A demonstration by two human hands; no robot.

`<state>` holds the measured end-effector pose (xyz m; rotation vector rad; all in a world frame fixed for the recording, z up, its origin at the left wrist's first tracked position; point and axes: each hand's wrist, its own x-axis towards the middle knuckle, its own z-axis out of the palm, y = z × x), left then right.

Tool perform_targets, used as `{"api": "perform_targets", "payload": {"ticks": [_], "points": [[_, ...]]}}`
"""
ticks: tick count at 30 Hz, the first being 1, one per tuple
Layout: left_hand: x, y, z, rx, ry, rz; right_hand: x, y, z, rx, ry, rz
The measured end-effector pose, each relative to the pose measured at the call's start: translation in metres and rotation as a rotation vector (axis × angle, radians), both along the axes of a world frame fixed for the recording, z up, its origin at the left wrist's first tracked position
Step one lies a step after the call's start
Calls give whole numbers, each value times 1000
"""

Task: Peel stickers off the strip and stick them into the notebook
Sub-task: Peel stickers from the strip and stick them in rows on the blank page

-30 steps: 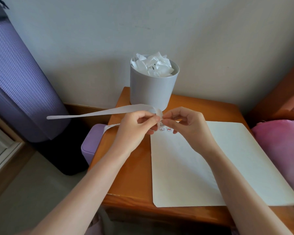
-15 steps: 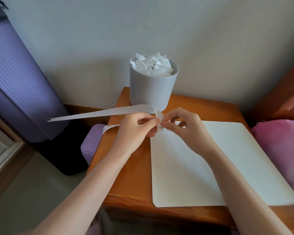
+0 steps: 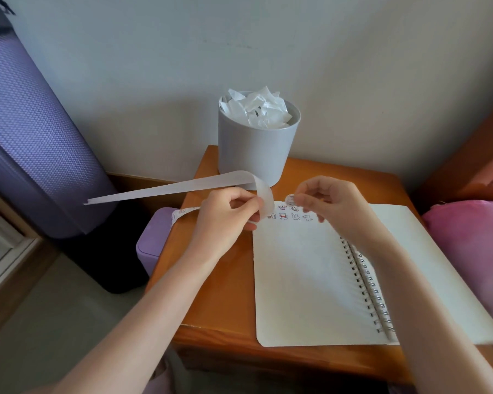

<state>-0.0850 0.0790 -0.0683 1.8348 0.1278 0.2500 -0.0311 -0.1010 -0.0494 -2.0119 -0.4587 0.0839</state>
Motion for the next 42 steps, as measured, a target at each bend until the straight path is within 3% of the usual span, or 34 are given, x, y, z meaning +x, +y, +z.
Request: {"api": "perform_targets", "payload": {"ticks": [6, 14, 42], "points": [[2, 0, -1, -1, 11, 4, 15, -27, -10, -235, 20, -222], [1, 1, -2, 12, 25, 13, 18, -35, -12, -386, 0, -226], [2, 1, -2, 27, 21, 11, 14, -27, -21, -580, -117, -292]]}}
